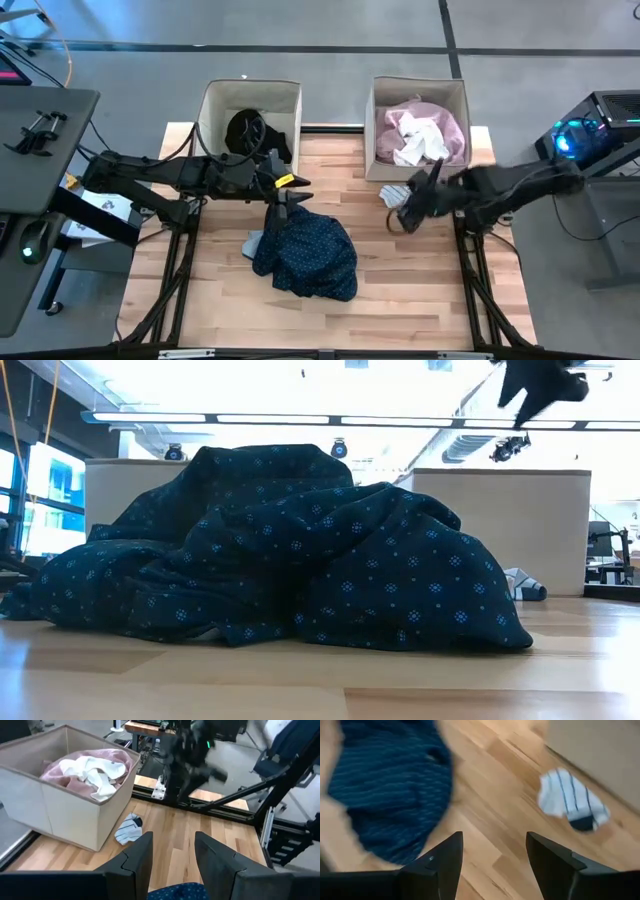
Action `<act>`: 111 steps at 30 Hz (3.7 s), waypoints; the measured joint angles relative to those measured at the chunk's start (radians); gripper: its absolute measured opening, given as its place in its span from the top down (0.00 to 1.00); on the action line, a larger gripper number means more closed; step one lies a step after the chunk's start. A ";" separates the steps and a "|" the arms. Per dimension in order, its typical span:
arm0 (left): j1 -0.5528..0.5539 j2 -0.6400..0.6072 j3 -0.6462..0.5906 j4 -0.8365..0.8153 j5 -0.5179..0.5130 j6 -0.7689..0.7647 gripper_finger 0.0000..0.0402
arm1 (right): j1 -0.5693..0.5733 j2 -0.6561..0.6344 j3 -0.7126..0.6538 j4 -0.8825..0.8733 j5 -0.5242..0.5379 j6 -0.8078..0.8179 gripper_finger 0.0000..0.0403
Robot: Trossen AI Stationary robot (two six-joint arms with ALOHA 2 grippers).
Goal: Sort clothes
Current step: Put the white-blue sock into the top right laundry bin, then put the dark blue dress into the top left laundry bin
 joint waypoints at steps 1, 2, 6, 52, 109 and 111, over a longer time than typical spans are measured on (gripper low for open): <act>0.001 0.000 0.000 -0.001 -0.001 -0.015 0.66 | 0.025 0.012 -0.030 -0.001 0.032 0.078 0.50; 0.001 0.000 0.000 -0.001 -0.001 -0.023 0.66 | 0.041 0.024 -0.061 -0.002 0.060 0.155 0.50; 0.001 0.000 0.000 -0.001 -0.001 -0.013 0.66 | 0.027 0.064 -0.196 -0.011 0.096 0.394 0.50; 0.006 0.001 0.000 0.101 0.010 -0.086 0.66 | -0.141 0.023 0.123 0.144 0.208 -0.143 0.99; -0.012 -0.146 -0.055 -0.355 0.044 0.030 0.66 | -0.131 -0.012 0.157 0.468 0.396 -0.512 0.64; -0.023 -0.118 -0.091 -0.330 0.077 0.081 0.66 | -0.115 0.019 0.130 0.534 0.416 -0.500 0.64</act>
